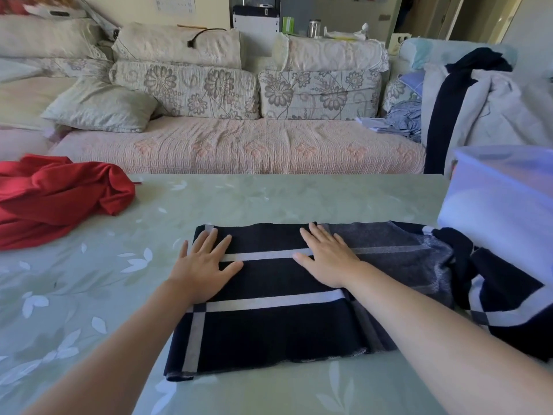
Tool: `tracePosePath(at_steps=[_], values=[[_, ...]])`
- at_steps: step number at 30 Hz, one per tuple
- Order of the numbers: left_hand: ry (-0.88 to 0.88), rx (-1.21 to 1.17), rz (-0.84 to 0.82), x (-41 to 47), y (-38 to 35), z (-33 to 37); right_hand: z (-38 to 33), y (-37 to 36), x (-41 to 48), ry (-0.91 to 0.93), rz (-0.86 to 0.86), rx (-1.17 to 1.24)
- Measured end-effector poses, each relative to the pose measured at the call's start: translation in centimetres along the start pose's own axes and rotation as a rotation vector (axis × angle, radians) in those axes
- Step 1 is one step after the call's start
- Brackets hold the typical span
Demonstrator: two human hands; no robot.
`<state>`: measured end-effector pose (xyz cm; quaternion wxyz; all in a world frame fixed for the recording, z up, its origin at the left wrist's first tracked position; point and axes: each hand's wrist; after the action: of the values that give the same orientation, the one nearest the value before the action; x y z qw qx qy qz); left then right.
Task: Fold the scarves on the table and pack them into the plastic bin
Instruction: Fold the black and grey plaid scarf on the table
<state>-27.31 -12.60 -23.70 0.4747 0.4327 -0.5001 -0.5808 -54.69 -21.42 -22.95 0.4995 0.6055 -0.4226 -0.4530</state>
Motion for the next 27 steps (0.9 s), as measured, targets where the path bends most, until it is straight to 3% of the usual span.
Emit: tracePosePath(at_steps=[7, 11, 13, 21, 25, 27], values=[[0.031, -0.035, 0.005, -0.3, 0.1, -0.4, 0.1, -0.6, 0.3, -0.036, -0.012, 0.004], [0.010, 0.004, 0.023, -2.9, 0.3, -0.4, -1.1, -0.1, -0.3, -0.024, 0.123, -0.103], [-0.008, 0.018, 0.030, -4.6, 0.7, -0.4, -2.6, 0.1, -1.0, 0.028, 0.191, -0.078], [-0.141, 0.026, 0.077, -10.2, 2.8, -0.6, -14.4, 1.6, -1.5, 0.367, 0.172, -0.048], [-0.311, -0.193, 0.192, -11.3, 3.2, -1.1, -19.5, 2.6, -0.4, 0.469, 0.129, -0.137], [-0.370, -0.290, 0.166, -12.1, 3.2, -1.5, -21.1, 2.6, 0.7, 0.501, 0.102, -0.181]])
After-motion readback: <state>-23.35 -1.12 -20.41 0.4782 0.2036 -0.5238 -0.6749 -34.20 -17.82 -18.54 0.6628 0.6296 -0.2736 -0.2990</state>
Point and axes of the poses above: each hand's wrist, its own x-axis towards the middle knuckle, its own y-axis out of the back of the hand, z = x × y, and after that the axes turned 15 degrees about -y, right-handed
